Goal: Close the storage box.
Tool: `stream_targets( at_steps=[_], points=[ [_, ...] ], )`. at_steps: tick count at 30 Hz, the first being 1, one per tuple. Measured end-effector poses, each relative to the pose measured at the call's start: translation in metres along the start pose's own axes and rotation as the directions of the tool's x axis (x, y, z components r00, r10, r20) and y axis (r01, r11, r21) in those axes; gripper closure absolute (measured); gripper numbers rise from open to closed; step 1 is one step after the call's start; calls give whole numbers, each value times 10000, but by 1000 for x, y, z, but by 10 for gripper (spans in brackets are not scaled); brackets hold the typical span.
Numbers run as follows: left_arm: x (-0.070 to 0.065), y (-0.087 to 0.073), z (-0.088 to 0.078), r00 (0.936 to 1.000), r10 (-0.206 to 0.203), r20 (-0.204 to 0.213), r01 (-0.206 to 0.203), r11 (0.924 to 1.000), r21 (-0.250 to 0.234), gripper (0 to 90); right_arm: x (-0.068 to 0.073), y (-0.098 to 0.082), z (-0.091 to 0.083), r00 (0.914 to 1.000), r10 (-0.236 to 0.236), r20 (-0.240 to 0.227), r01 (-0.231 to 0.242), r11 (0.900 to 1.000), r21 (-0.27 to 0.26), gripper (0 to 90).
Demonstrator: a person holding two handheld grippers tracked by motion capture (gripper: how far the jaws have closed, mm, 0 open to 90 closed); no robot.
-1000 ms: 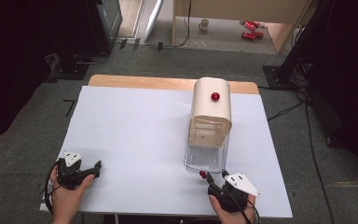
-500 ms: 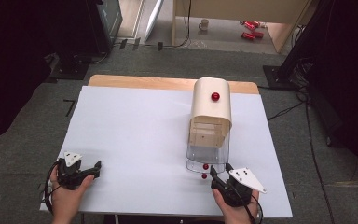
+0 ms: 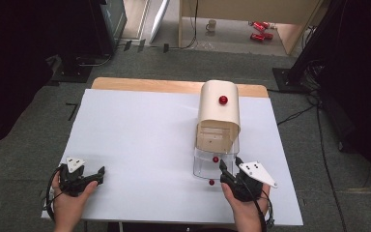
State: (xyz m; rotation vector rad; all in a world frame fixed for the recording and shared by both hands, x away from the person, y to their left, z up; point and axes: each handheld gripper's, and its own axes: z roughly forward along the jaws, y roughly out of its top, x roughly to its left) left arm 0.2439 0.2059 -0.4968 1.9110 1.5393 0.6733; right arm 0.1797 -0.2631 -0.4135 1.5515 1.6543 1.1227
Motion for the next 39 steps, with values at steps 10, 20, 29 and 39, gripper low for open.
stream_targets(
  at_steps=[10,20,29,39],
  points=[
    [0,0,0,10000,4,5,-4,10000,-6,140,-7,10,15,9999,-55,98,54,9999,93,460],
    [0,0,0,10000,6,12,-6,10000,-6,140,-11,19,30,9996,-48,261,43,9998,171,449],
    [0,0,0,10000,5,13,-5,10000,-6,140,-15,23,39,9990,5,438,-13,9998,175,450],
    [0,0,0,10000,6,13,-6,10000,-8,140,-18,28,47,9982,15,601,-25,9998,176,447]
  ],
)
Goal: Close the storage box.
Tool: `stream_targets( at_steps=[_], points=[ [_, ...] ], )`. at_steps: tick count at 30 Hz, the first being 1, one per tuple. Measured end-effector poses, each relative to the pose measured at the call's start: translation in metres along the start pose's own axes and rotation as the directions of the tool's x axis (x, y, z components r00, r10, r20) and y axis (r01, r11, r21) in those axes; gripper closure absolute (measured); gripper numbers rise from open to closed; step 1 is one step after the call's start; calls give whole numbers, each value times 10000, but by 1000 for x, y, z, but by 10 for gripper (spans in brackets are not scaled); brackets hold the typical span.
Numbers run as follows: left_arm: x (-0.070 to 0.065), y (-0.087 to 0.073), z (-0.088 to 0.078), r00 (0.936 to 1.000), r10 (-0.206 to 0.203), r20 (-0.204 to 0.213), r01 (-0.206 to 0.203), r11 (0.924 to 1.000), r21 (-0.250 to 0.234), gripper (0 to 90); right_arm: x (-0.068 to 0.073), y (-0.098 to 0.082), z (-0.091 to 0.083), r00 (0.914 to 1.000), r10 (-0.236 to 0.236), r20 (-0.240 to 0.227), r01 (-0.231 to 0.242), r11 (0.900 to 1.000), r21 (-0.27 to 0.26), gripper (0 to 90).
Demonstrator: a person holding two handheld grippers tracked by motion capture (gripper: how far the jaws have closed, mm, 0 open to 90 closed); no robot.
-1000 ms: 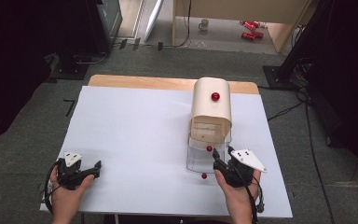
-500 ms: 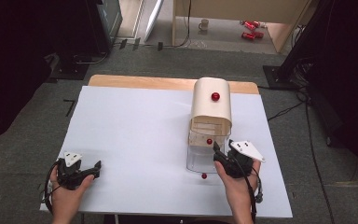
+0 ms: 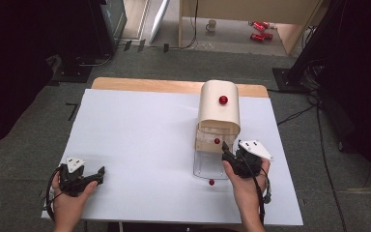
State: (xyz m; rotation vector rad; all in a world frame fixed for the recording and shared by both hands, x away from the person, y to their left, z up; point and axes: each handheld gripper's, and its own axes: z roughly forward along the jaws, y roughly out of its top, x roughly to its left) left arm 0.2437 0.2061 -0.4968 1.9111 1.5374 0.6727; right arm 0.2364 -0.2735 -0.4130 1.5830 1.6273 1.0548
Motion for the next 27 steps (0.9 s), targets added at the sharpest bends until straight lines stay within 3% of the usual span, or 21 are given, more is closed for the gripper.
stream_targets(
  at_steps=[19,27],
  points=[
    [0,0,0,10000,-3,22,3,10000,-3,140,1,-1,0,9999,-75,-74,76,9999,89,420],
    [0,0,0,10000,-1,10,1,10000,-1,140,-1,-17,-10,9999,0,-130,3,9998,213,413]
  ],
)
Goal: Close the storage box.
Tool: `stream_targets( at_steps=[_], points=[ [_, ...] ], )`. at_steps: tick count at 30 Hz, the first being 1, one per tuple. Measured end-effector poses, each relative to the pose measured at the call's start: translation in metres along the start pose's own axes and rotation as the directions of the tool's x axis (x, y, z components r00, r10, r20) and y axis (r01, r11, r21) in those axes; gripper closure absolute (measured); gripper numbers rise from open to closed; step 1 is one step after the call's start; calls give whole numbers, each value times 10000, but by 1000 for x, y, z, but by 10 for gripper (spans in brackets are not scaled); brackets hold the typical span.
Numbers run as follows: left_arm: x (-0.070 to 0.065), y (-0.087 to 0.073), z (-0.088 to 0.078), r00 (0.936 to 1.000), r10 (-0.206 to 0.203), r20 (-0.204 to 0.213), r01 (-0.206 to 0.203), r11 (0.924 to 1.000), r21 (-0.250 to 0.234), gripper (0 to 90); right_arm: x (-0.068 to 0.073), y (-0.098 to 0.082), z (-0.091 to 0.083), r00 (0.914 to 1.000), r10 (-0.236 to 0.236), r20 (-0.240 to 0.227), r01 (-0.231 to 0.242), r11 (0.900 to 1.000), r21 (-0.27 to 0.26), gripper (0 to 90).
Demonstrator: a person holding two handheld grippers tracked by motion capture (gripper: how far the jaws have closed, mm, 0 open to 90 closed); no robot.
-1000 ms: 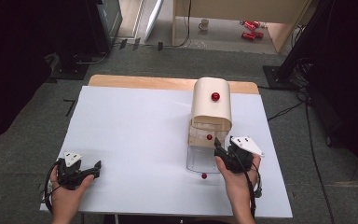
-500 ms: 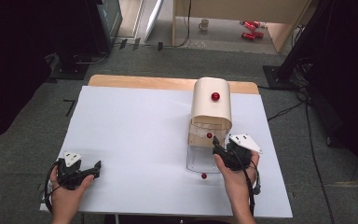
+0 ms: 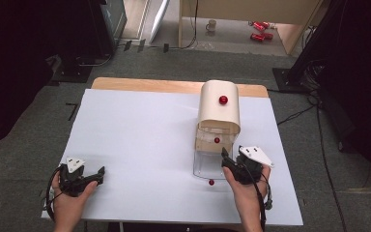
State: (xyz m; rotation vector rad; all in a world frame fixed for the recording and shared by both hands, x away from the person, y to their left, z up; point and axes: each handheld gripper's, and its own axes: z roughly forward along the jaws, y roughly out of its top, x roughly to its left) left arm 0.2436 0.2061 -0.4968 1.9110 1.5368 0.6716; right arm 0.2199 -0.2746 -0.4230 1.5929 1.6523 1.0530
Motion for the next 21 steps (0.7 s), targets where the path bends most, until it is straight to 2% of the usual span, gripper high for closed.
stream_targets(
  at_steps=[6,13,21],
  points=[
    [0,0,0,10000,2,-8,-2,10000,-1,140,-2,-19,-10,9999,134,-84,-132,9997,191,410],
    [0,0,0,10000,4,-9,-4,10000,3,140,-3,-32,-19,9996,211,-186,-206,9994,274,409],
    [0,0,0,10000,4,-13,-4,10000,10,140,6,-49,-35,9991,129,-392,-114,9992,396,408]
  ],
)
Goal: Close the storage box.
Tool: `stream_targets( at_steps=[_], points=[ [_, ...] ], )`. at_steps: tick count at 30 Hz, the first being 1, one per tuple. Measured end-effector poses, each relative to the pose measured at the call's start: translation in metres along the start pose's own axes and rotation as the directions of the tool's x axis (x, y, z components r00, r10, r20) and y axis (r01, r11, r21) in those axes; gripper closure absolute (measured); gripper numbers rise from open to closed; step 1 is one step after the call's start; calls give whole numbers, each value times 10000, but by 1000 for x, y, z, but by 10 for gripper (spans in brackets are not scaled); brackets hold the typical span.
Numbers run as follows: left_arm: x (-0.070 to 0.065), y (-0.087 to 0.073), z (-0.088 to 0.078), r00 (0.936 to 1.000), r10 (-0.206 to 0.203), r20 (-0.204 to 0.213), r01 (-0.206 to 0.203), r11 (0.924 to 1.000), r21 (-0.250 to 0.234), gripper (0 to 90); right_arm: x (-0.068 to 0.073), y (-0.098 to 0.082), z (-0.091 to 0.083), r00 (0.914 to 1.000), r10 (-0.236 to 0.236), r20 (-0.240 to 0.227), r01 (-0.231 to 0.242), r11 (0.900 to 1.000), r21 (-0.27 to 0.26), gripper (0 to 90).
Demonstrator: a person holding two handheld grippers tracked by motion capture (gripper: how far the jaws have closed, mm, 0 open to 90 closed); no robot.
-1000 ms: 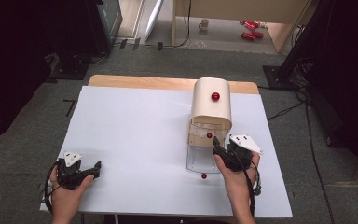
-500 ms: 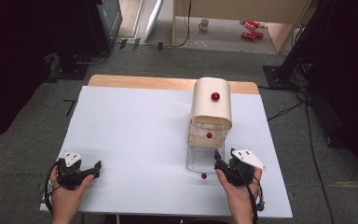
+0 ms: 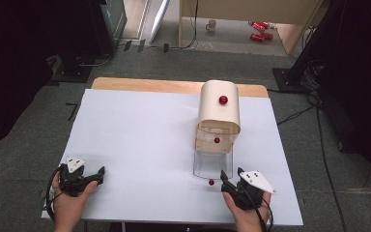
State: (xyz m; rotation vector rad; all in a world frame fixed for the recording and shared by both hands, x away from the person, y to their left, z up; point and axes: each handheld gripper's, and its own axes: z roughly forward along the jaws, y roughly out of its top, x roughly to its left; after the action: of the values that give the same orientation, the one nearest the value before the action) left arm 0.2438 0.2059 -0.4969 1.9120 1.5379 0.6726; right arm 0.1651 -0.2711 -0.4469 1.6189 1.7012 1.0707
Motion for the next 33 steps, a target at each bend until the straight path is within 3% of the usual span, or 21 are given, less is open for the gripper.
stream_targets(
  at_steps=[11,33],
  points=[
    [0,0,0,10000,-11,6,11,10000,-5,140,3,-24,-1,9998,180,-67,-177,9987,488,406],
    [0,0,0,10000,-8,8,8,10000,-6,140,22,-41,17,9993,28,-376,16,9932,1160,438]
  ],
)
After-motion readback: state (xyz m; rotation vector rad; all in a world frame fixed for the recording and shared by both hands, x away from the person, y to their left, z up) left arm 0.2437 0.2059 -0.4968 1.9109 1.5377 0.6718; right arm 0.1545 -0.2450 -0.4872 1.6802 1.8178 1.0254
